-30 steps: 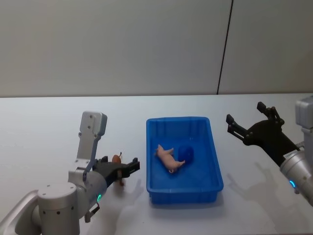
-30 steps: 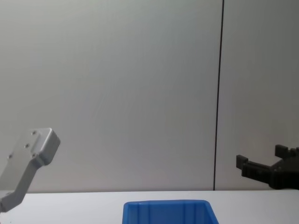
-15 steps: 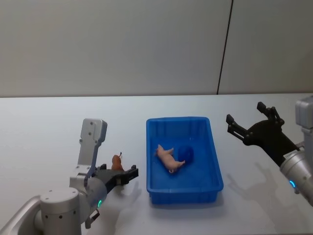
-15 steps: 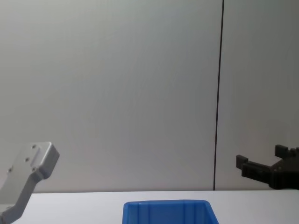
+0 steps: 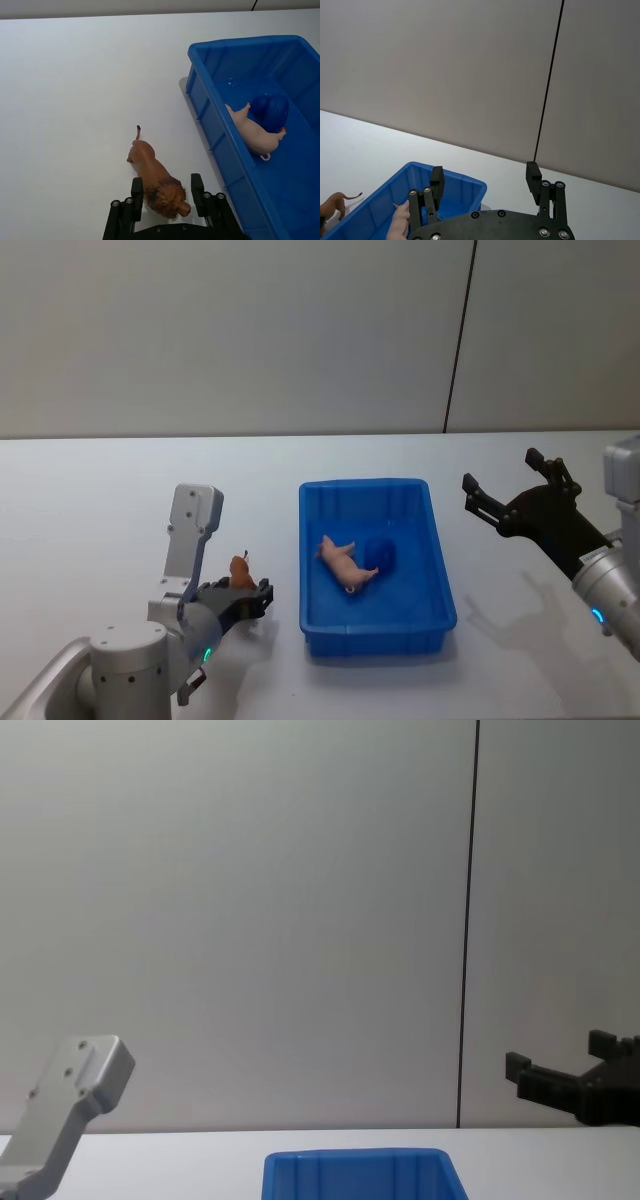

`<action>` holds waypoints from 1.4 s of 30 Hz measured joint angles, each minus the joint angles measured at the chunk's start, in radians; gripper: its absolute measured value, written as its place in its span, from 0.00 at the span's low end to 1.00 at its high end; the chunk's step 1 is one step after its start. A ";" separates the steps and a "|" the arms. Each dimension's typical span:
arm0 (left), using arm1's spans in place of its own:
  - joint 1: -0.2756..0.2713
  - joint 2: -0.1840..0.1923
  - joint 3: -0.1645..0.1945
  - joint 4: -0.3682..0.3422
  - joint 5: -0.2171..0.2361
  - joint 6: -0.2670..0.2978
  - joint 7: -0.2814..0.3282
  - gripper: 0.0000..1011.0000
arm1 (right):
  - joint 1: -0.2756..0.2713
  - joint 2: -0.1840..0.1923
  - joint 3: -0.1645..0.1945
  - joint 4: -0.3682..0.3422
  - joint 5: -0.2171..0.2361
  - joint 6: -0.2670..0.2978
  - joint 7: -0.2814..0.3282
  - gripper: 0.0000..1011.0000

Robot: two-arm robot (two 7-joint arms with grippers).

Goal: Pick up the two dolls from the table and place them into the box.

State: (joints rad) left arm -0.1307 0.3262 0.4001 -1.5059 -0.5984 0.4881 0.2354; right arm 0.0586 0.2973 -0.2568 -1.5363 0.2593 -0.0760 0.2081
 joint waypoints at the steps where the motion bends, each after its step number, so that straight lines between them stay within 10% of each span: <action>1: 0.000 0.000 0.000 0.000 0.000 0.000 0.000 0.62 | 0.000 0.000 0.000 0.000 0.000 0.000 0.000 0.99; 9: -0.004 -0.006 0.000 0.003 0.018 0.005 0.000 0.43 | 0.000 0.000 0.000 0.000 0.000 0.000 0.000 0.99; 42: -0.035 0.002 -0.007 -0.078 0.231 -0.078 -0.082 0.42 | 0.000 0.000 0.000 0.000 0.000 0.000 0.000 0.99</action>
State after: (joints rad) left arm -0.1656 0.3286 0.3926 -1.5841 -0.3678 0.4106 0.1532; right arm 0.0587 0.2973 -0.2568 -1.5362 0.2593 -0.0761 0.2080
